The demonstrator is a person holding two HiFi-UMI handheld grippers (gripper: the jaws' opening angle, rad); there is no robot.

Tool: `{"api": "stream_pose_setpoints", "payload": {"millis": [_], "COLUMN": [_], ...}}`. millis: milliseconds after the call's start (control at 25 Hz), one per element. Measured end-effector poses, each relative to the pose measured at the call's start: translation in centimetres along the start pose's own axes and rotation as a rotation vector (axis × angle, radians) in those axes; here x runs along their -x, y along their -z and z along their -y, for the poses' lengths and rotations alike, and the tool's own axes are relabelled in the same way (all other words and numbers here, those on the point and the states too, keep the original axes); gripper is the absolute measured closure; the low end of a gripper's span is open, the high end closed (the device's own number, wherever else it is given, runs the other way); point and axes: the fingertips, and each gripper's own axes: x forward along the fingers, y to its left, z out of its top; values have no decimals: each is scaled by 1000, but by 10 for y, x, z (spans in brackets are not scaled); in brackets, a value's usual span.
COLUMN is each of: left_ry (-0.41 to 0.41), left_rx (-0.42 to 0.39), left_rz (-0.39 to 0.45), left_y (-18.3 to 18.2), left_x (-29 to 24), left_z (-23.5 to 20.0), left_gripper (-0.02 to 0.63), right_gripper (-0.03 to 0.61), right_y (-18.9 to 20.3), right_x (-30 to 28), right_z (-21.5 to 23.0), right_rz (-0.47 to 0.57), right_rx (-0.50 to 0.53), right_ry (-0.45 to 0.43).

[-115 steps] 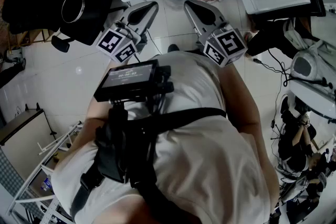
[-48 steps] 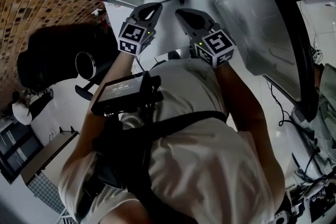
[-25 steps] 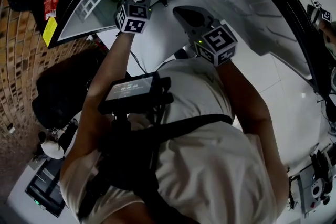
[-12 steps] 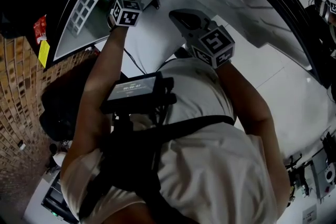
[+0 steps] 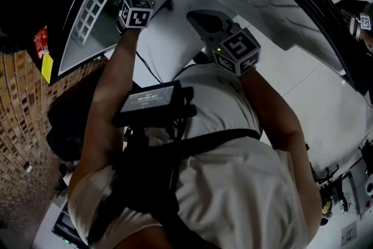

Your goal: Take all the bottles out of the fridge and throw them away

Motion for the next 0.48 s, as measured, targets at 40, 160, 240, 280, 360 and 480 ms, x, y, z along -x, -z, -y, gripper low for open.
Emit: {"api": "stream_pose_setpoints", "payload": {"millis": [40,160,240,280,360,480], "left_ry": [-4,-7,-13,-18,-31,-40], "left_rx": [2,21,29,30,36,47], "left_rz": [6,35,51,61,82,116], "left_y": [-2,-9,-9,-10,-12,-20], "left_x": [2,11,17,21,29,42], "left_z": [0,2,2,2,0,0], "left_gripper": [566,571,574,574,577,578], "right_gripper": [572,572,572,572,572,572], "right_y": [0,1,1,1,0,-1], "right_x": [1,2,1,-1,-4,-5], "right_z": [1,6,5,4,1,-4], "right_rz": [4,1,-1,3,6,9], "right_rx": [-7,-8,-1,-3,-2,-3], "right_ry": [4,7,2,-3,-15,-30]}}
